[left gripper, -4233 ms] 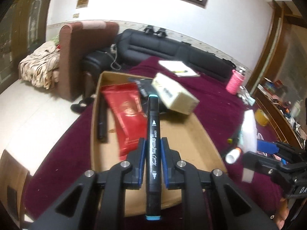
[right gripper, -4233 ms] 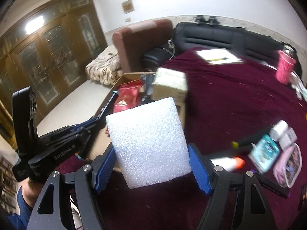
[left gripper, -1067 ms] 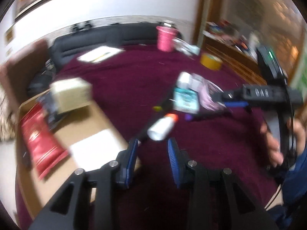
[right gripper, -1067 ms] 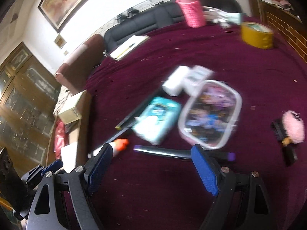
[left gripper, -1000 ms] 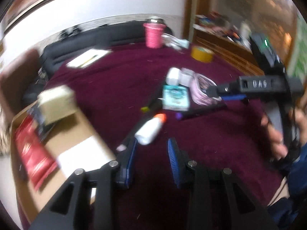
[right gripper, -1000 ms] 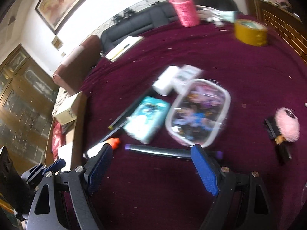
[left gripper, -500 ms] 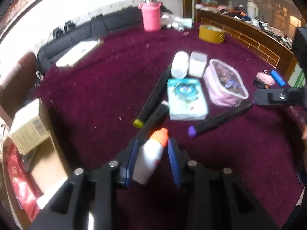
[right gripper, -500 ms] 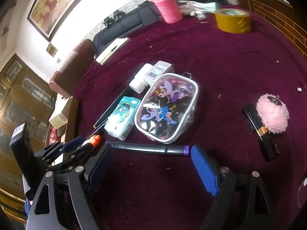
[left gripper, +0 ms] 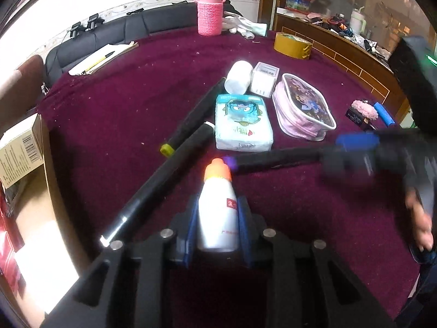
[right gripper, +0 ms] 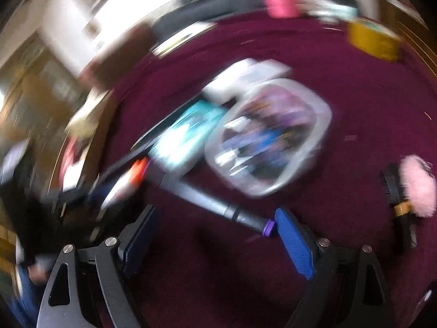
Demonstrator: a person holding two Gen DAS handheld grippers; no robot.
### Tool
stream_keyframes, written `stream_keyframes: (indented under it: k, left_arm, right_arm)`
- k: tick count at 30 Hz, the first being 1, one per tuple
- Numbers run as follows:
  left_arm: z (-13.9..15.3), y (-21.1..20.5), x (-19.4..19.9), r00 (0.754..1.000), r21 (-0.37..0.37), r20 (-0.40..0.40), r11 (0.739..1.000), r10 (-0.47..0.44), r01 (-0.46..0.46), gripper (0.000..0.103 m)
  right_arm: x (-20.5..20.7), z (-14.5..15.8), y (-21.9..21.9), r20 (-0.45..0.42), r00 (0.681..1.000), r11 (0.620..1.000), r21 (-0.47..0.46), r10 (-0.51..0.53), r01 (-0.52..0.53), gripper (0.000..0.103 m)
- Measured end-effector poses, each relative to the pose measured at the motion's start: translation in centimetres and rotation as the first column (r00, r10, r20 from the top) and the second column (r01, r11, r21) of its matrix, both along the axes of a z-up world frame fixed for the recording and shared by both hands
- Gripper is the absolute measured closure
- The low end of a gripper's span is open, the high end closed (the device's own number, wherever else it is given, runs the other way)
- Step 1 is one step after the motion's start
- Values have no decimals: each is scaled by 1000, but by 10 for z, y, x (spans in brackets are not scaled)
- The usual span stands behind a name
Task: Organize objects
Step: 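Grasp the white glue bottle with the left gripper while the right grasps a purple-capped marker, then carry the glue bottle and purple-capped marker over the cardboard tray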
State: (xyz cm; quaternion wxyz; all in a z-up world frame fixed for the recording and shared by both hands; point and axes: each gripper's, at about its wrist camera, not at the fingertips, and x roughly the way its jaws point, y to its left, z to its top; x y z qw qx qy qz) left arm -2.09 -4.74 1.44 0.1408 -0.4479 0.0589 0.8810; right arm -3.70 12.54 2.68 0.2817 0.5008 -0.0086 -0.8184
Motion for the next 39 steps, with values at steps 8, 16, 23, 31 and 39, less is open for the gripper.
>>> stream_keyframes:
  k: [8,16,23,31,39]
  left_arm:
    - [-1,2,0,1000,-12,-12,1000,0,0,75]
    - [1,0,6,999,3,4,999,52,-52,77]
    - [2,5,24,999,21,19,998,51,-51,77]
    - [23,-11,37,997,104,-30,992,77,-73,77]
    - [40,-33,50,990,165,-63,980,123,-111,77]
  right_arm:
    - [17,1,-46,-158,983,968,248,91,-49,59]
    - [34,1,-46,-171,979,968,243,110,-66,87]
    - [44,-1,-37,-138,988,981,191,71,-44,87]
    - [55,16,-33,-151,987,995,97,49,-35,87]
    - [63,30,-47,-159,985,997,47,63,-56,87]
